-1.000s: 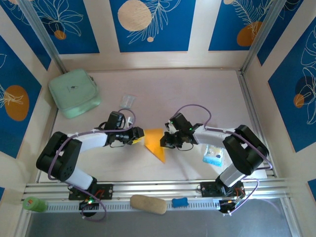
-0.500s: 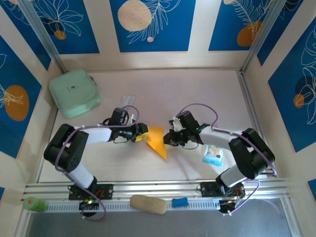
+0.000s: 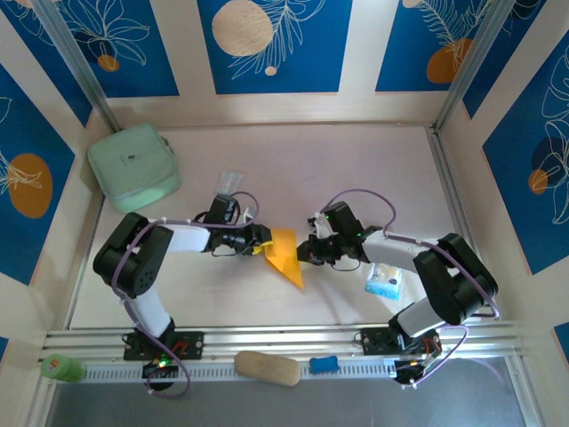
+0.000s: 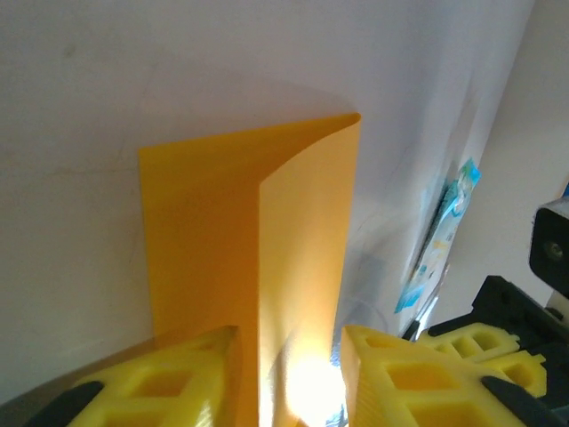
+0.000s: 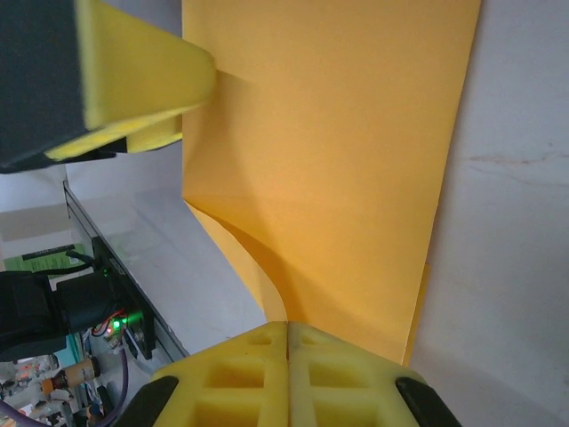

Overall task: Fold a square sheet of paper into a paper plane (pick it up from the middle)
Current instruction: Perform the fourth fold on the wing at the bottom-center of the table.

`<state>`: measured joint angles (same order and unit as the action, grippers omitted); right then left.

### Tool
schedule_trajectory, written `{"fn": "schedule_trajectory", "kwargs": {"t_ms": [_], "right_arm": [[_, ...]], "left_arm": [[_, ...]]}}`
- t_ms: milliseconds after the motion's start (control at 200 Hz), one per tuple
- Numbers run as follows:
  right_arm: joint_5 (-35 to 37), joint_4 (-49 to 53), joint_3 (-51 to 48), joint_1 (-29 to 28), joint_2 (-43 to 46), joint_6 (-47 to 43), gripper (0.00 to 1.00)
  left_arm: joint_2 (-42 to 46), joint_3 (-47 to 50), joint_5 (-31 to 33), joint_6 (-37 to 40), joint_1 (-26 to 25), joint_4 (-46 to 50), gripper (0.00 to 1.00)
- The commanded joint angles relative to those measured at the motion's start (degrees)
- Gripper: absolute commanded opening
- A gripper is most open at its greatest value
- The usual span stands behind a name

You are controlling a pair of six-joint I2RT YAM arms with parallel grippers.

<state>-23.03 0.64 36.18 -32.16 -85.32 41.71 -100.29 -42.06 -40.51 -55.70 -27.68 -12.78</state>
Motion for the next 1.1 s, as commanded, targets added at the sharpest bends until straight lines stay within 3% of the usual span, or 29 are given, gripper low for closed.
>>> {"fn": "schedule_trajectory", "kwargs": {"t_ms": [0, 195, 405, 670, 845, 995, 1095], "right_arm": [[-1.54, 0.97, -0.22, 0.35, 0.77, -1.11, 0.07], [4.13, 6.03, 1.19, 0.04, 3.2, -1.5, 0.22], [13.86, 11.67, 1.36, -1.11, 9.75, -1.11, 0.4], [21.15, 10.87, 1.35, -4.75, 13.95, -2.43, 0.42], [27.63, 9.58, 2.22, -8.76, 13.25, -4.08, 0.42], [34.51, 7.26, 1.11, -13.42, 14.48, -7.68, 0.42], [38.78, 4.93, -0.66, -16.06, 15.32, -10.28, 0.42]], "left_arm": [[-0.7, -0.96, -1.31, -0.63, -0.53, -2.31, 0.21], [2.35, 1.02, 3.78, -0.28, -0.53, -1.15, 0.0], [6.91, 3.6, 10.9, 0.19, -0.44, 1.31, 0.0], [14.17, 5.04, 17.53, 0.52, -0.44, 5.79, 0.0], [15.19, 5.96, 15.64, 0.03, -0.44, 3.67, 0.0], [13.12, 5.86, 11.31, -0.51, -0.44, -0.43, 0.16], [11.41, 5.59, 9.03, -1.77, -0.44, -3.27, 0.19]]}}
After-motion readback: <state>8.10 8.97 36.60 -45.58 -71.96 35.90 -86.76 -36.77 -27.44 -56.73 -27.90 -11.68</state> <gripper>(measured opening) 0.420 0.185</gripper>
